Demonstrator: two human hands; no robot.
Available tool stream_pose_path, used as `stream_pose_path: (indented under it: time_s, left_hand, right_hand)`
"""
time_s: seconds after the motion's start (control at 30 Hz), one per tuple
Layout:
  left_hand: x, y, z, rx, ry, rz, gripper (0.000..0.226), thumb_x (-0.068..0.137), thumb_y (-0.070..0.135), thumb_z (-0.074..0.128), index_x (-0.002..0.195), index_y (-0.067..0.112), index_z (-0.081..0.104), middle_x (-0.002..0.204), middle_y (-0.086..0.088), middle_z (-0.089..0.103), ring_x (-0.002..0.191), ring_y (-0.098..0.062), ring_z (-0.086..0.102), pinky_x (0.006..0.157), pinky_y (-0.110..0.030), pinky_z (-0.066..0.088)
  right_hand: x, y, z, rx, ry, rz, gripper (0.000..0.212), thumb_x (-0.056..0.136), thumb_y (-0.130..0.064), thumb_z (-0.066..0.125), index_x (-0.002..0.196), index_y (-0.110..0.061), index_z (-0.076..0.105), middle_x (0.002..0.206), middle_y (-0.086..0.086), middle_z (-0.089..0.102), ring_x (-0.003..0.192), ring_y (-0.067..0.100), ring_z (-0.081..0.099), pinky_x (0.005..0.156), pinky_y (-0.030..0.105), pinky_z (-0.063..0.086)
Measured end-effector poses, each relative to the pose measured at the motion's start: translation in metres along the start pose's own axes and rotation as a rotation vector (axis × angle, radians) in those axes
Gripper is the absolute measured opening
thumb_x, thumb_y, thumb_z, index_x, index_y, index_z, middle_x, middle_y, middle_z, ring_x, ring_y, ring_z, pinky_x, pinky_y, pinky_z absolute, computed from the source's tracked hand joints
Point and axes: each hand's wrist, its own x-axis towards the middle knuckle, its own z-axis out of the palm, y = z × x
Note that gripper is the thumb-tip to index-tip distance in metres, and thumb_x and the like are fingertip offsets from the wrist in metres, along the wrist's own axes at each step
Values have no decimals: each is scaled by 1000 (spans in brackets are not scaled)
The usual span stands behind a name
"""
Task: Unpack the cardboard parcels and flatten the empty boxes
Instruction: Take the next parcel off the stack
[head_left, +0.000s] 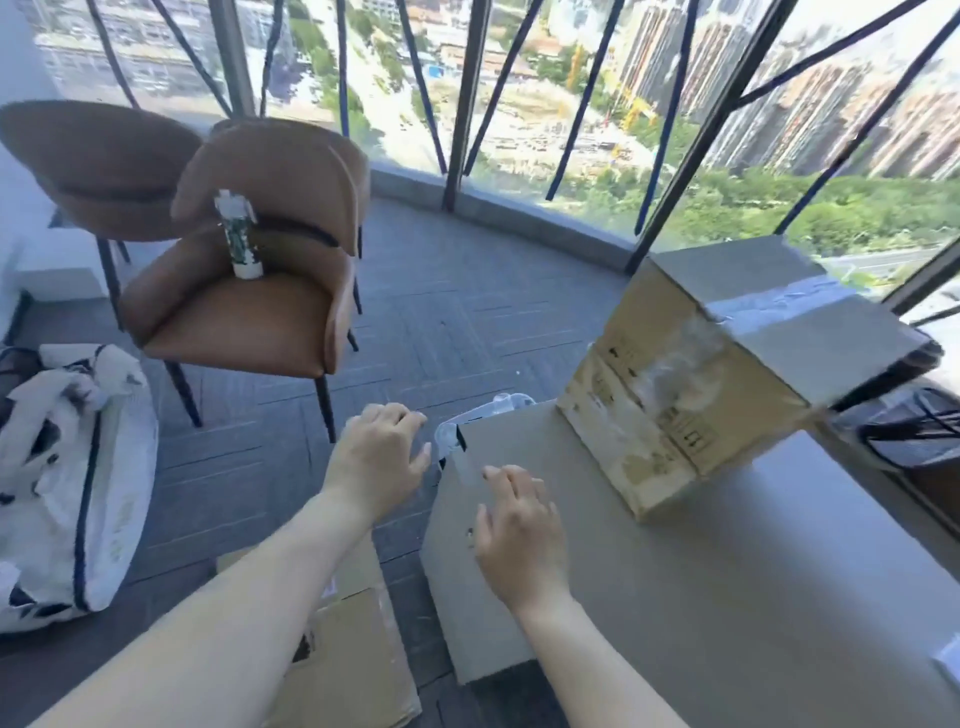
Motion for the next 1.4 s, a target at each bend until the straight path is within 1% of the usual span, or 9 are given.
stream_pose_path:
  time_s: [0.17,0.27,0.53,0.63,0.8,1.03,1.13,1.27,1.4]
  left_hand:
    - [42,88,-37,57,39,357,32,76,31,59,97,12,72,94,-5,68,92,-32,64,78,-41,51]
    - [57,130,-46,128,7,544,42,82,40,41,95,13,71,96,-3,67,97,-28,62,82,-40,50]
    - [61,213,-38,216,-51,705,44,80,43,37,97,19,71,95,-2,66,95,-27,63,80,-39,53]
    - [62,238,-42,216,-93,669,59,80,49,26,111,19,67,111,-3,64,109,-27,57,93,-39,47]
    - [73,261,-38,193,-93,526,48,91,44,41,129,21,56,124,2,57,122,-23,48,101,-35,40]
    - [108,282,-44,34,-124,344,64,92,59,33,145,24,39,147,5,40,134,-21,37,107,-39,35]
    - [131,289,-41,18,-89,324,58,101,52,34,150,21,32,156,-1,28,141,-22,27,112,-39,28]
    - [167,294,-31,-11,-130,200,70,98,61,28,153,20,26,162,-10,17,147,-28,15,117,-46,20]
    - [207,289,-19,-62,-215,55,80,94,64,38,155,15,21,164,-11,11,149,-31,11,120,-45,16]
  right_hand:
    - [-11,46,-86,-88,188,204,41,81,-19,62,121,-14,62,116,5,62,98,32,60,78,41,53]
    - [-22,64,-120,-118,245,319,42,80,-24,52,119,-13,63,113,5,63,95,32,59,75,42,53]
    - [-53,121,-175,-195,239,415,44,75,-20,69,118,-14,66,108,6,64,93,31,63,71,40,56]
    - [-57,145,-189,-169,200,428,48,85,-25,62,132,-17,59,123,4,60,109,29,58,86,40,51]
    - [-48,183,-212,-81,175,439,55,95,-40,50,145,-21,42,139,0,51,126,23,46,101,35,43]
    - [-15,198,-236,42,82,499,68,97,-55,42,153,-22,26,149,-3,41,136,22,37,103,36,39]
    - [3,199,-241,117,40,544,77,95,-62,40,156,-20,20,153,-1,36,140,22,32,105,38,37]
    - [33,201,-240,260,-5,641,85,93,-71,34,158,-19,14,160,1,29,145,20,28,109,40,34]
    - [61,201,-232,457,16,727,93,90,-77,31,158,-17,11,163,1,23,149,18,22,115,40,25]
